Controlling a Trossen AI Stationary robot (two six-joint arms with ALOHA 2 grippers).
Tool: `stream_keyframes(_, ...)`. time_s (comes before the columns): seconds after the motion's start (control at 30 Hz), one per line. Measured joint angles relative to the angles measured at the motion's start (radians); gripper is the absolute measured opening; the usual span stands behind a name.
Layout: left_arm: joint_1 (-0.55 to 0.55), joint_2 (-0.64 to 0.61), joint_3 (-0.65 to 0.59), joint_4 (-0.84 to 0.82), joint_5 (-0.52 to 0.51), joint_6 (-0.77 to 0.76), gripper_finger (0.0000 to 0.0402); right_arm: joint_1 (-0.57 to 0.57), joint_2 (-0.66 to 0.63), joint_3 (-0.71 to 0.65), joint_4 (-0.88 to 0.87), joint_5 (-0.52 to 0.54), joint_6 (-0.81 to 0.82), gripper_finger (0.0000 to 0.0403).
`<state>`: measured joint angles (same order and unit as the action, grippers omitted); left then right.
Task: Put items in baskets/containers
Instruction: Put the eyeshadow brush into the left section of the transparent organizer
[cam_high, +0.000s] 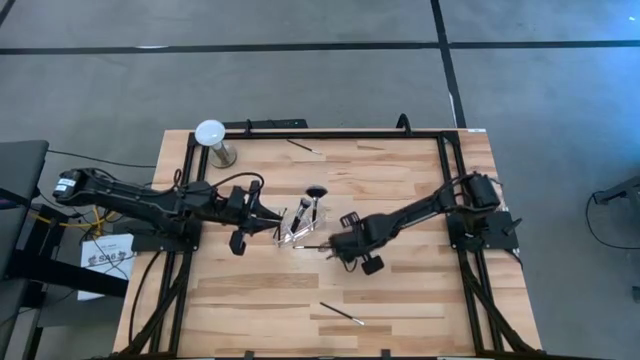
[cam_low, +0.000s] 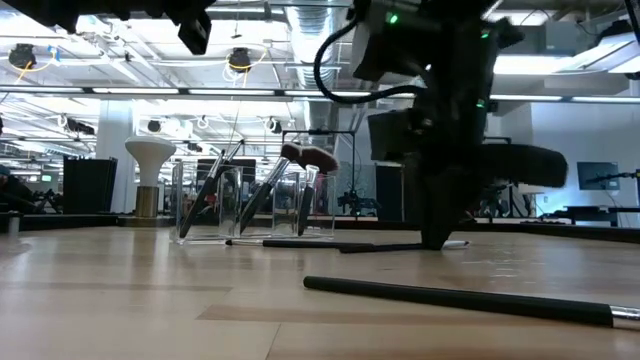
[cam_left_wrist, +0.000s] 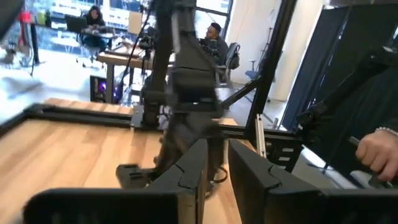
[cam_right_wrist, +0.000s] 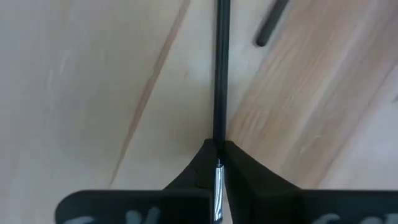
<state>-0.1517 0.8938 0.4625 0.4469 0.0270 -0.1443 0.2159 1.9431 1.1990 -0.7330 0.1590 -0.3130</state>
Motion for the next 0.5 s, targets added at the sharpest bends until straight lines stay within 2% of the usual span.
stream_keyframes(0.1, 0.0, 0.03, 0.0, 0.004, -0.004, -0.028, 0.0071, 0.06, 0.007, 0.05, -0.127, 0.128, -0.011, 0.0004)
stream_keyframes(0.3, 0.018, 0.172, 0.0, 0.104, -0.027, -0.103, 0.0108, 0.18, 0.006, 0.177, -0.225, 0.376, -0.004, 0.0003)
stream_keyframes(0.5, 0.053, 0.306, 0.018, 0.163, 0.077, -0.313, 0.0177, 0.28, 0.001, 0.248, -0.235, 0.652, -0.011, 0.0002)
